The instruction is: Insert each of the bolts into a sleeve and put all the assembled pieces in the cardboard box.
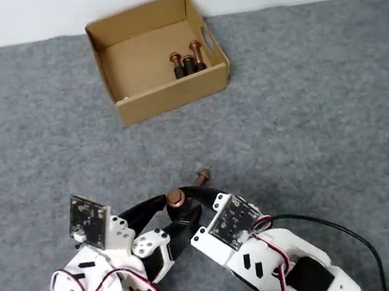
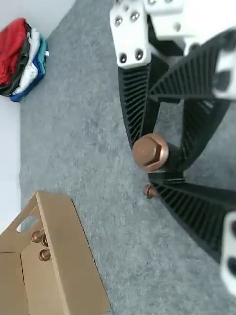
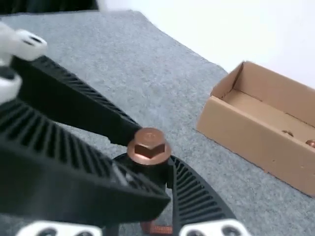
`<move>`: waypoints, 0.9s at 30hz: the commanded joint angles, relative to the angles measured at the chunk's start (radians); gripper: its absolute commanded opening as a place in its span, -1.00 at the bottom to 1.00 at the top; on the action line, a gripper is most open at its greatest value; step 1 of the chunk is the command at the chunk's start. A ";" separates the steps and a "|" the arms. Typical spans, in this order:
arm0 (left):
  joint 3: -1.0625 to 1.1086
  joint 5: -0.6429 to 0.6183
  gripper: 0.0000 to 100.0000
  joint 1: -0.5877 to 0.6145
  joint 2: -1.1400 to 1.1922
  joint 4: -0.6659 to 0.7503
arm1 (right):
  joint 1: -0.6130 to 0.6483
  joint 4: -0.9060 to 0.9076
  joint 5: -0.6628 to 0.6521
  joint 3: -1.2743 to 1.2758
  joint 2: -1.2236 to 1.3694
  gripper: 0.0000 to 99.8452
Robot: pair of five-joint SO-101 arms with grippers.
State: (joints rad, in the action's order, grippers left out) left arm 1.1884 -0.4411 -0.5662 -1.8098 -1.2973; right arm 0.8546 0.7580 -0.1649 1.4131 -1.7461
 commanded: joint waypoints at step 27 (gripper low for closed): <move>0.275 0.196 -0.99 0.611 -0.003 0.350 | -0.432 0.168 0.259 -0.092 -0.007 -0.98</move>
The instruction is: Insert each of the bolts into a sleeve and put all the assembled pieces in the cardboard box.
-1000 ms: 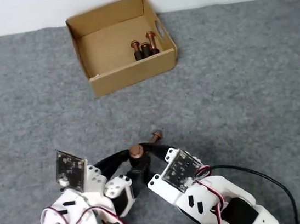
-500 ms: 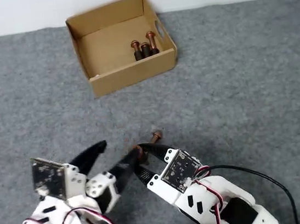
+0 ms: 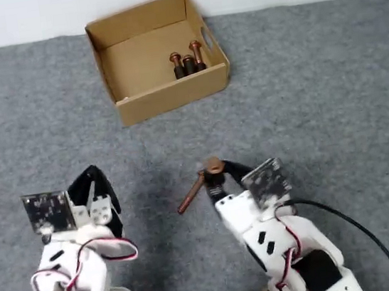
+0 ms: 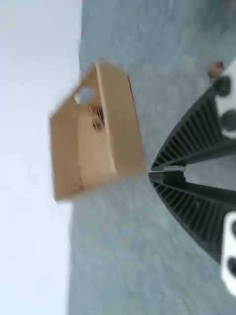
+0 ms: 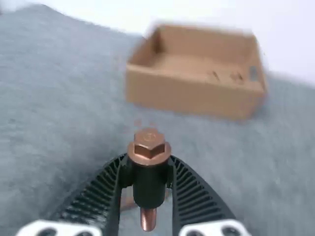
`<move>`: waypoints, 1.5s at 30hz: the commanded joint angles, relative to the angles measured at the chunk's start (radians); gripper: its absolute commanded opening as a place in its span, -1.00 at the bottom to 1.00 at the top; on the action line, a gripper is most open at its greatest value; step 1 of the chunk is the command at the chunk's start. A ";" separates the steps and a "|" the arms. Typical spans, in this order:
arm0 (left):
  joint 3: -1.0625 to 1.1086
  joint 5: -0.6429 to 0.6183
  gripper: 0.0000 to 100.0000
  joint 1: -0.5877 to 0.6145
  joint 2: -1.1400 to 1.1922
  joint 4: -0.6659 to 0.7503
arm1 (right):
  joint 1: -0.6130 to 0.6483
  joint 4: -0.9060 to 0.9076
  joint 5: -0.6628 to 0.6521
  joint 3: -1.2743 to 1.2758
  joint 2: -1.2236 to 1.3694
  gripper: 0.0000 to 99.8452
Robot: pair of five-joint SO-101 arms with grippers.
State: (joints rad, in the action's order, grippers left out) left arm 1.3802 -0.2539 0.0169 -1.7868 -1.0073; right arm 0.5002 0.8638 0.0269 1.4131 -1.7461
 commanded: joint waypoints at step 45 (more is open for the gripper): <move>0.305 -0.078 -0.99 0.032 -0.029 -0.084 | -0.128 -0.191 0.106 -1.723 1.885 -0.98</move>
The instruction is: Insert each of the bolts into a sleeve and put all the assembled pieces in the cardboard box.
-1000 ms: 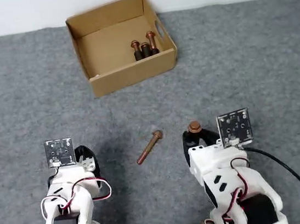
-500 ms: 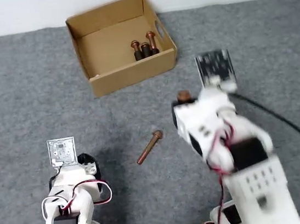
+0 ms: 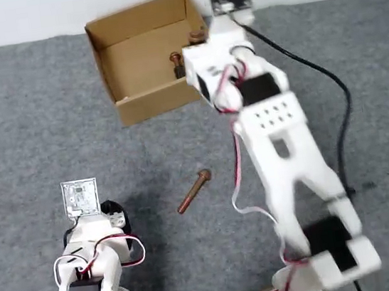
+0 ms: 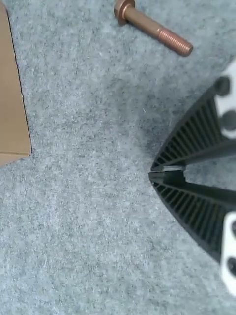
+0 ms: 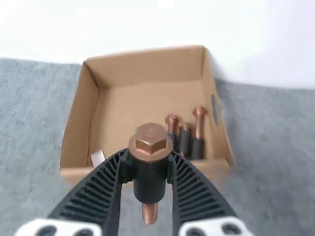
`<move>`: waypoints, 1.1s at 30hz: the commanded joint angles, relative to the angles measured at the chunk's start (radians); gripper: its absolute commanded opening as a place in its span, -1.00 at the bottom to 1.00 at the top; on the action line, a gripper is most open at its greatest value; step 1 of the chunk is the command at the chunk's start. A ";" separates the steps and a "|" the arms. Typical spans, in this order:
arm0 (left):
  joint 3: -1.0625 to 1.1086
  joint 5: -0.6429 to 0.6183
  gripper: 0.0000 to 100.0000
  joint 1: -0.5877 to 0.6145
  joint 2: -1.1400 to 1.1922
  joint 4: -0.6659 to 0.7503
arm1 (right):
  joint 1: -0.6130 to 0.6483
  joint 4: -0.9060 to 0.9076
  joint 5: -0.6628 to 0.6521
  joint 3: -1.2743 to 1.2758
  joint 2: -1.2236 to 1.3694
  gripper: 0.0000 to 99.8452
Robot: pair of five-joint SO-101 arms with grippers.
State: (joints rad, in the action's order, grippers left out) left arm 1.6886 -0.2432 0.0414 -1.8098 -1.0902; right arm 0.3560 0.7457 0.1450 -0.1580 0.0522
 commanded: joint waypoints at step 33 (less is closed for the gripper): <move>-0.004 -0.153 -0.99 0.061 -0.005 0.012 | 0.099 -0.010 -0.350 -1.073 1.095 -0.80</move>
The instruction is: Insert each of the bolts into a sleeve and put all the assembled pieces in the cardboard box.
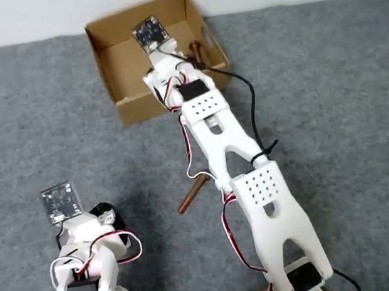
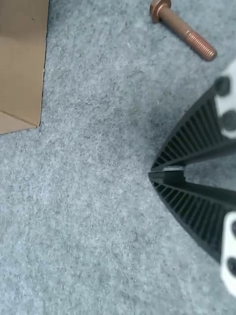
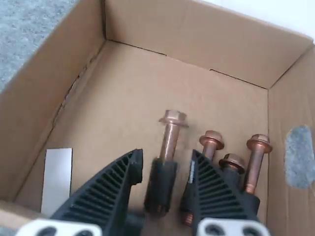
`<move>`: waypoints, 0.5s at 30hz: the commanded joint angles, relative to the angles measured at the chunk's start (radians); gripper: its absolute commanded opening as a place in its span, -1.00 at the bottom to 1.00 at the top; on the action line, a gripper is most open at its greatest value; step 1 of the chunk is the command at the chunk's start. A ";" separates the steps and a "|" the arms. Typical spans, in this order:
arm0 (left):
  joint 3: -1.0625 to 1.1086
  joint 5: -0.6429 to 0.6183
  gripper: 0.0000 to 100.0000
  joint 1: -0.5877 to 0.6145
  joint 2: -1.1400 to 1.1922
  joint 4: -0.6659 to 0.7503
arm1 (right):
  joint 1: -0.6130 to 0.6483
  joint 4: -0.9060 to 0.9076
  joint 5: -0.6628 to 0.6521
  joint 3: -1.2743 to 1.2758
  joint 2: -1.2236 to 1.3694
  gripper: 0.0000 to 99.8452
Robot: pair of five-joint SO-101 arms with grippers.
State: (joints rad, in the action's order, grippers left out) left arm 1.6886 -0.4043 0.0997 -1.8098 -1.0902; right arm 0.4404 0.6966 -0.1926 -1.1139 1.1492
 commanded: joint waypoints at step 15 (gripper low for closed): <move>-0.004 0.009 -0.99 0.005 -0.005 0.012 | 0.031 0.550 0.014 -0.549 0.024 -0.98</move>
State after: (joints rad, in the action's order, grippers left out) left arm 1.6886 -0.4043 0.0997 -1.8098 -1.0902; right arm 0.4557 1.1370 -0.1926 -1.5512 1.1799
